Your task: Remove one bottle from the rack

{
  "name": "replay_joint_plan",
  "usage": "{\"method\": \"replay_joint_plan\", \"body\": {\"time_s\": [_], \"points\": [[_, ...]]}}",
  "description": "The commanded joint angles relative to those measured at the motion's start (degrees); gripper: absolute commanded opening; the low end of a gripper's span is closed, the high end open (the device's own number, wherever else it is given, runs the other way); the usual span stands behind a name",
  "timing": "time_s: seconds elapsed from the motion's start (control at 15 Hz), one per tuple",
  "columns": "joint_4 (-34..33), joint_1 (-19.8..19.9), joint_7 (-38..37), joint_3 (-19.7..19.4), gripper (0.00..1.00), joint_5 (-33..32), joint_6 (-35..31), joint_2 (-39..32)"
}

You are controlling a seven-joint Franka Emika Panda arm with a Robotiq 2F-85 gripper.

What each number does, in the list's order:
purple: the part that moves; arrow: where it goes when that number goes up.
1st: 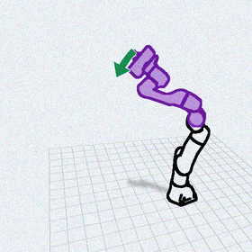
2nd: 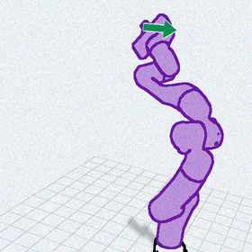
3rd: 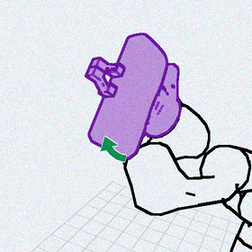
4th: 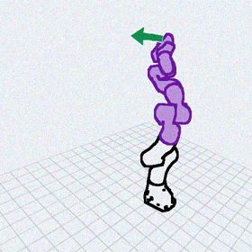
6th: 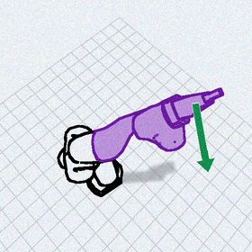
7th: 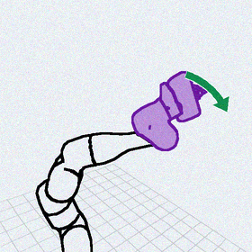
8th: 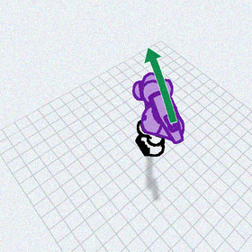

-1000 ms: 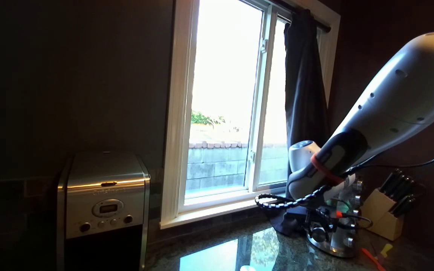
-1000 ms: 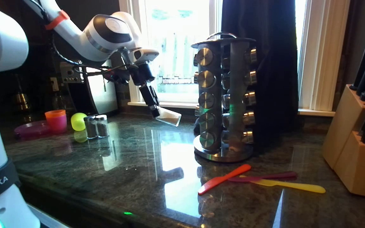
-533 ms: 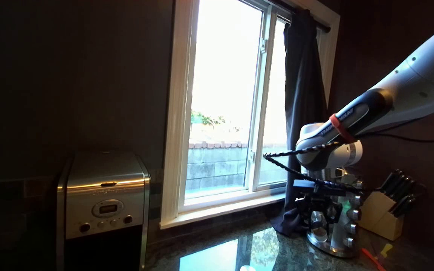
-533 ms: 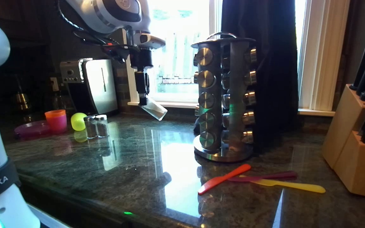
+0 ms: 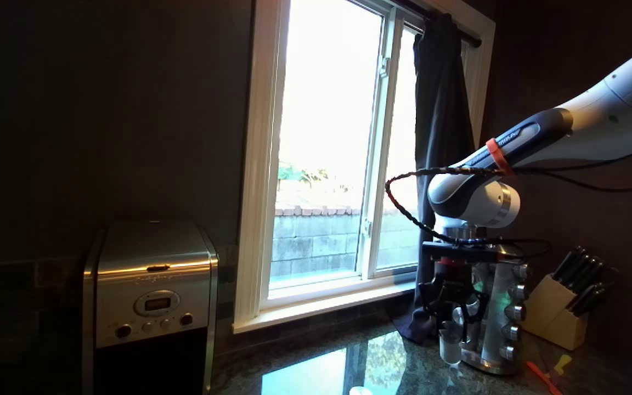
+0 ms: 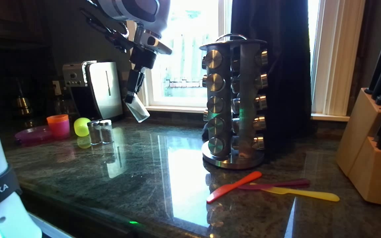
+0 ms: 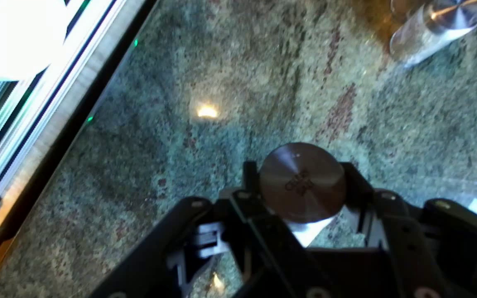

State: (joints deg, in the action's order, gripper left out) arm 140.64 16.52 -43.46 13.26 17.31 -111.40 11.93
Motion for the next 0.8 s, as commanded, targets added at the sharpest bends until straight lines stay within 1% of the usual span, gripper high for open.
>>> {"method": "replay_joint_plan", "body": {"time_s": [0.0,0.07,0.13,0.27,0.53,0.6,0.67,0.73], "points": [[-4.16,-6.57,4.48,-7.76,0.25,6.74,6.61,-4.0],[-5.13,-7.5,5.86,-9.11,0.25,7.88,8.67,-5.31],[-2.55,-8.11,2.72,-8.87,0.5,4.42,4.94,-2.57],[-3.86,-8.9,4.19,-10.24,0.5,5.85,6.78,-4.15],[-4.41,-9.17,4.57,-10.56,0.5,6.18,7.02,-5.24],[-4.42,-9.22,4.58,-10.55,0.25,6.18,7.02,-5.25],[-4.67,-9.72,5.18,-10.57,0.25,6.92,7.99,-5.83],[-4.45,-10.55,5.28,-10.46,0.25,7.54,7.08,-6.26]]}}
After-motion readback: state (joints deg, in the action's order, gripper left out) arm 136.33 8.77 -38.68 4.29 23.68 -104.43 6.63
